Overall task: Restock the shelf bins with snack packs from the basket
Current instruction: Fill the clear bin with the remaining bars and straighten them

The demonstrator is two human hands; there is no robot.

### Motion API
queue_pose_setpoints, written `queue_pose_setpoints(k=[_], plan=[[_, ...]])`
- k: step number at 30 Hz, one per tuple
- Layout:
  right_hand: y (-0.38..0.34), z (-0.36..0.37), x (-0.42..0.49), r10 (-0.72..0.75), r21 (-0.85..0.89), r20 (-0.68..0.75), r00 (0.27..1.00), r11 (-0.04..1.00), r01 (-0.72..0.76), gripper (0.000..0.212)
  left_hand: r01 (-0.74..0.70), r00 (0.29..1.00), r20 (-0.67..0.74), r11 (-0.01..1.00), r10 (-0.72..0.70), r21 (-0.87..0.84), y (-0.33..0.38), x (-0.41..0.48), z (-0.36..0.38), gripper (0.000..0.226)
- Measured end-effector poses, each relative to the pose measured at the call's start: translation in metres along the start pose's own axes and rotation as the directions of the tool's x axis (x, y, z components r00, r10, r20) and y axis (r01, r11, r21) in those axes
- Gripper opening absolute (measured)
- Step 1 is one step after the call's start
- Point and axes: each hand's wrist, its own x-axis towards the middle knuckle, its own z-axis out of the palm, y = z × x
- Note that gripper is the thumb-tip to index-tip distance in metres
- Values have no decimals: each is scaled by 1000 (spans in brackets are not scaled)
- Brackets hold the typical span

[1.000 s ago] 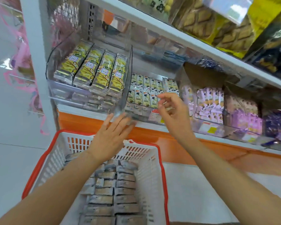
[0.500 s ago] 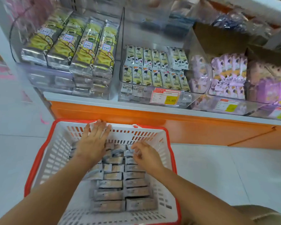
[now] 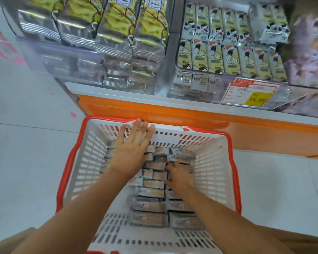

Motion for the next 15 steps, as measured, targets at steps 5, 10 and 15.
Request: queue_pose_setpoints(k=[5, 10, 15], plan=[[1, 9, 4, -21, 18, -31, 999, 1000, 21, 32, 8, 1000, -25, 1000, -7, 30, 0, -1, 7, 98], [0, 8, 1, -31, 48, -30, 999, 998, 33, 25, 38, 999, 29, 999, -38, -3, 1, -2, 3, 101], [0, 1, -3, 86, 316, -9, 996, 945, -78, 4, 55, 992, 118, 998, -52, -20, 6, -1, -7, 97]])
